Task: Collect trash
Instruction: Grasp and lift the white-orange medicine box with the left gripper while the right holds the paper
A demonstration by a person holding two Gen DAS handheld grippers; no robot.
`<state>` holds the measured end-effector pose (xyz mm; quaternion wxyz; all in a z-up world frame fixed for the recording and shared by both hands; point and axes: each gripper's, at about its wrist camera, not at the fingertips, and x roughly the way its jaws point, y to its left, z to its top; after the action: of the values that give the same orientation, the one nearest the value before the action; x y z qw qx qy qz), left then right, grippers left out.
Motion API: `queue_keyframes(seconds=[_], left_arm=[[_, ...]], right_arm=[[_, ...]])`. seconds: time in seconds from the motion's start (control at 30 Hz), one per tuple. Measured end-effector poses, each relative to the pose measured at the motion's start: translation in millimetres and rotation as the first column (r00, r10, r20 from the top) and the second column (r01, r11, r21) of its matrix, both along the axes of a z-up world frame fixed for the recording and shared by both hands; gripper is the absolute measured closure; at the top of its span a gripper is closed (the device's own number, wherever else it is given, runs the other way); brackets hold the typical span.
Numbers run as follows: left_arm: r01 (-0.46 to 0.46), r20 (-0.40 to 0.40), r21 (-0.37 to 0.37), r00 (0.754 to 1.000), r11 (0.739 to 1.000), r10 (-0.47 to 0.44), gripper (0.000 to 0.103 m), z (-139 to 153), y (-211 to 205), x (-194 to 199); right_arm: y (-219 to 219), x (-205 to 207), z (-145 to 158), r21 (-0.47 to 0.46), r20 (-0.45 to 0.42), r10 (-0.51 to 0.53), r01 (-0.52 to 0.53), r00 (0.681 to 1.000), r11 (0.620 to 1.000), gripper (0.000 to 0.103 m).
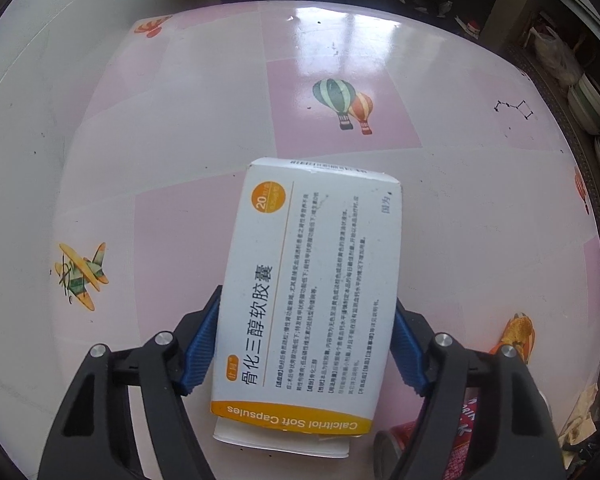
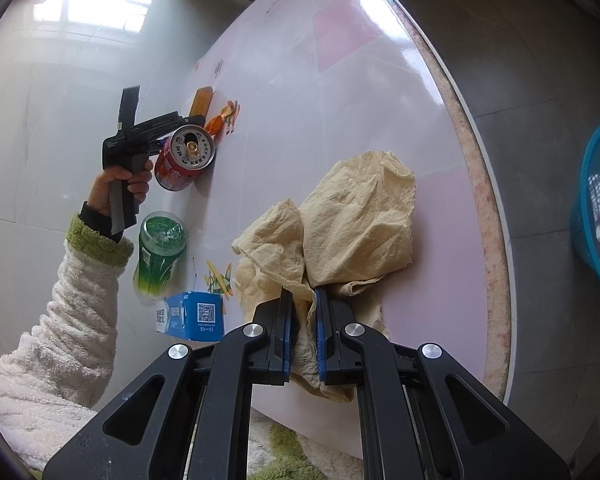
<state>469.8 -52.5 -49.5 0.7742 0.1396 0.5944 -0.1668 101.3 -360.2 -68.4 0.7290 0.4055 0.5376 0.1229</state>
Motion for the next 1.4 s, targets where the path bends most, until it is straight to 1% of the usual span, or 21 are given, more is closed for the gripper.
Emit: queue_keyframes(seconds=[0.2,0.37,0.47,0.57,0.73,0.83,0.93,1.03,1.13,1.27,1.4], left_arm=[[-0.029,0.053,-0.014,0.998,0.999,0.03,0.031,14.6,13.2,1.3],[-0.073,0.117,-0.036,0.99,0.997,0.076,0.031,41.4,29.4,-3.7],[-0.103,0.183,-0.056,0.977,0.993,0.112,0.031,62.0,38.1,-12.9],[-0.117,0.232,-0.097,0.963,0.988,0.137,0.031,86.5,46.4,-25.1],[-0.106,0.308,-0.152,0.94,0.983,0.149,0.031,127.4,52.0,-57.6],[-0.08,0.349,-0.189,0.926,0.979,0.143,0.031,153.6,53.4,-83.5],[-0.044,0.378,-0.216,0.917,0.975,0.125,0.031,176.3,45.8,-109.0],[0.012,0.4,-0.235,0.913,0.972,0.086,0.031,196.7,32.9,-137.9],[0.078,0.407,-0.265,0.912,0.961,0.038,0.031,212.4,13.9,-169.3],[0.167,0.395,-0.292,0.918,0.942,-0.04,0.031,216.3,-25.1,-206.0],[0.251,0.356,-0.318,0.925,0.914,-0.13,0.031,204.7,-74.8,-240.5]], right_arm=[[-3.7,-2.3,-0.1,0.009,0.004,-0.016,0.016,1.0,1.0,0.095],[-5.7,-2.6,4.1,0.014,0.023,-0.027,0.026,0.999,1.0,0.096],[-7.1,-3.8,8.7,0.015,0.041,-0.03,0.029,0.999,0.999,0.096],[-8.3,-5.6,12.7,0.021,0.058,-0.038,0.037,0.998,0.999,0.096],[-13.0,-11.0,26.3,0.026,0.102,-0.059,0.056,0.993,0.998,0.097],[-17.0,-16.1,38.3,0.037,0.142,-0.074,0.069,0.987,0.997,0.097],[-21.8,-22.5,51.7,0.043,0.184,-0.092,0.086,0.979,0.995,0.097],[-28.1,-31.1,63.4,0.054,0.224,-0.113,0.103,0.968,0.993,0.097],[-37.1,-42.5,74.7,0.061,0.264,-0.136,0.125,0.955,0.99,0.097],[-53.2,-63.1,83.3,0.069,0.299,-0.175,0.162,0.938,0.984,0.097],[-71.4,-85.8,81.6,0.077,0.302,-0.239,0.226,0.923,0.971,0.097]])
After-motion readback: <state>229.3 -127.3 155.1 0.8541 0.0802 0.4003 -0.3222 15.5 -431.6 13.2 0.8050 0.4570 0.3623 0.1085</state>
